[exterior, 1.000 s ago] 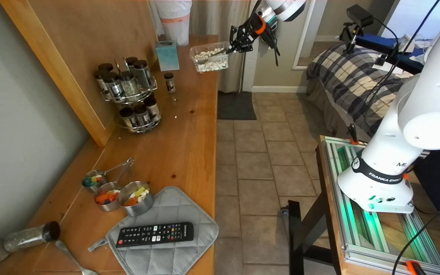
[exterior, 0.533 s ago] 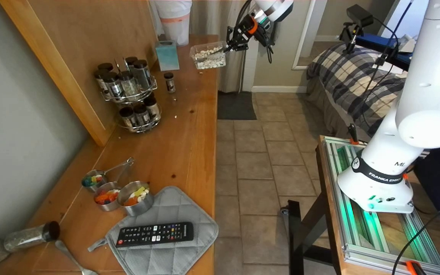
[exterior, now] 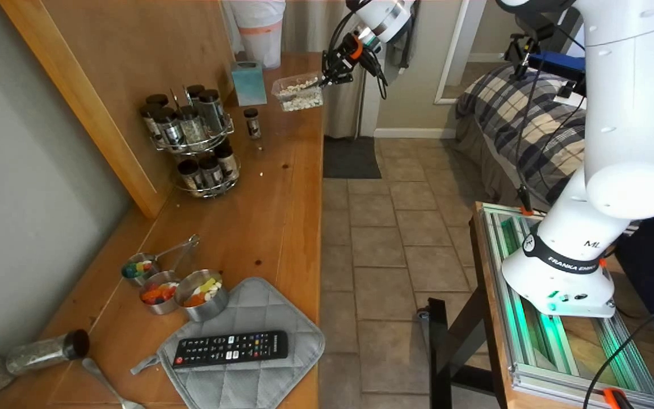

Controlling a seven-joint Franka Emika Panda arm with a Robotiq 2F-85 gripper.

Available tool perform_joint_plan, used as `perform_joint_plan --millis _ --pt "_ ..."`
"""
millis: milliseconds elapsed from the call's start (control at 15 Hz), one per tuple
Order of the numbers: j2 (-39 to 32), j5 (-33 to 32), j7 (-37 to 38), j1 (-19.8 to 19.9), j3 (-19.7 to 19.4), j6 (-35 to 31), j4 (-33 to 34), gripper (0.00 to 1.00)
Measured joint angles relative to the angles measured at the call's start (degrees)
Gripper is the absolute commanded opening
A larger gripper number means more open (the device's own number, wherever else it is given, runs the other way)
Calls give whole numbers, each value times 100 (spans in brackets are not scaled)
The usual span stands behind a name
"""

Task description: Move the bowl to the right

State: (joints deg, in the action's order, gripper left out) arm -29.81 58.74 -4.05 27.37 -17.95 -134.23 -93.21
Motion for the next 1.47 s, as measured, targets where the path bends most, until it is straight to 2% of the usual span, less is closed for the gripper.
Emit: perform_joint_plan --millis 800,1467 --pt "-1324 -2 251 248 542 4 1585 1" --pt "-1973 -188 586 270 648 -13 2376 1"
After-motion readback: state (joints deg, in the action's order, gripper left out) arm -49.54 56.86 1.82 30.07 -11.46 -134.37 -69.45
